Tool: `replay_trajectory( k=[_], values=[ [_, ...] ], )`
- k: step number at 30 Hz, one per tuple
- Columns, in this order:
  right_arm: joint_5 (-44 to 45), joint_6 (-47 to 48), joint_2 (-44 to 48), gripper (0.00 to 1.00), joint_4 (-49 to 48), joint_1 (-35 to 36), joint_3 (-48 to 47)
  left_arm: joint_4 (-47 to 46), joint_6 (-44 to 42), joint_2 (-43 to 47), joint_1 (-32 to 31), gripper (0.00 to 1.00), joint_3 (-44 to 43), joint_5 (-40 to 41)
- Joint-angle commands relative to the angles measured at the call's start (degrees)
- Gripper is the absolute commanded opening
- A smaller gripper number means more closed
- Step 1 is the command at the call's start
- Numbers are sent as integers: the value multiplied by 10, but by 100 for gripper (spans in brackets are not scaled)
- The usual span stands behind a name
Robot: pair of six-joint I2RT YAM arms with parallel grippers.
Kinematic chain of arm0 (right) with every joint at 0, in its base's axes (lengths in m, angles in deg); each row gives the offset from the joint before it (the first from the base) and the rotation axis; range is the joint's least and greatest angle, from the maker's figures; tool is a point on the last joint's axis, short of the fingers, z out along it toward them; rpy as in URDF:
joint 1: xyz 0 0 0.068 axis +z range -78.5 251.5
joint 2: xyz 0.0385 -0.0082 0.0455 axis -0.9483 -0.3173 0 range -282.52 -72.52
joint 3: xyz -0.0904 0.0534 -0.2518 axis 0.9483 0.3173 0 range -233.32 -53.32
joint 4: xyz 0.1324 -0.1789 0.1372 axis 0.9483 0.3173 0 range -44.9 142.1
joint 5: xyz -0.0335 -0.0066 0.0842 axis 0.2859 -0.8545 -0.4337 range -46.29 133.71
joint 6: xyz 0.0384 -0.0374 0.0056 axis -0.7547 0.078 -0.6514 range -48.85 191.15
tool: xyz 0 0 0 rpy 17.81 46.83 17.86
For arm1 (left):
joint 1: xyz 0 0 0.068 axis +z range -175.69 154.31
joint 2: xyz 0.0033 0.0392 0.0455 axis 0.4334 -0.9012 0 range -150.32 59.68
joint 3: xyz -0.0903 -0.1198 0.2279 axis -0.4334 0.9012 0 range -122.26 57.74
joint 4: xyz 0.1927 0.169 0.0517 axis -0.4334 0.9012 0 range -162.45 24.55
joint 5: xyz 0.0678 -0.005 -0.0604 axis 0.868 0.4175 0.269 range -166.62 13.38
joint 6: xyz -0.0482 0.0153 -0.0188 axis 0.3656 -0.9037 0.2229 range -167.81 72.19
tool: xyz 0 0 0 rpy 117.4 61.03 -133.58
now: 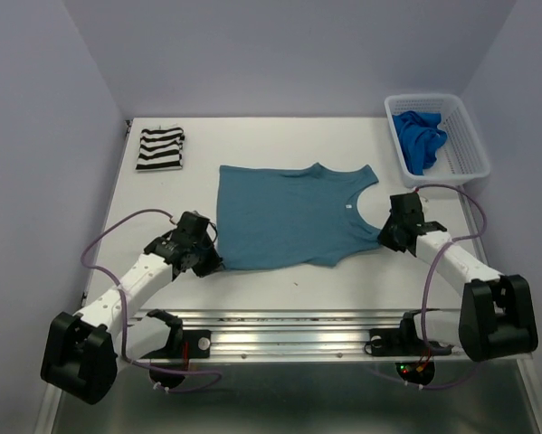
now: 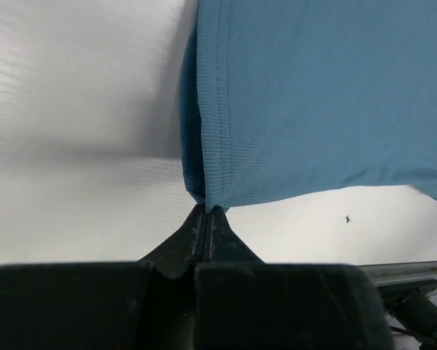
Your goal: Fold and stack the tank tops
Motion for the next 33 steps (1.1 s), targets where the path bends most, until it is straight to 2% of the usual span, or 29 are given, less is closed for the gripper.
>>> replay_trajectory(
  k=[1,6,8,10,12,15,16,18,28,33],
  values=[
    [23,1,80,13,68,-1,20,45,-9,36,-3,0,-21,2],
    [1,0,90,15,70,-1,20,33,-19,39,-3,0,-26,-30],
    [8,5,76,18,70,-1,16,28,-19,34,-3,0,-28,-27],
    [12,5,67,29,80,-1,12,24,-17,29,-2,0,-23,-24],
    [1,9,64,33,83,-1,12,11,-13,23,-3,0,-10,-25],
    [0,9,74,29,81,-1,12,0,-10,14,-2,0,-5,-27],
    [0,12,76,22,81,-1,12,0,-10,12,-2,0,-8,-29],
    [-6,17,86,19,78,-1,8,-3,-13,14,-2,0,-17,-29],
    [-12,38,53,7,74,-1,-24,-11,-31,-1,-2,0,-77,-31],
    [-10,49,38,6,75,-1,-67,-16,-47,-37,-1,0,-122,-22]
  ],
)
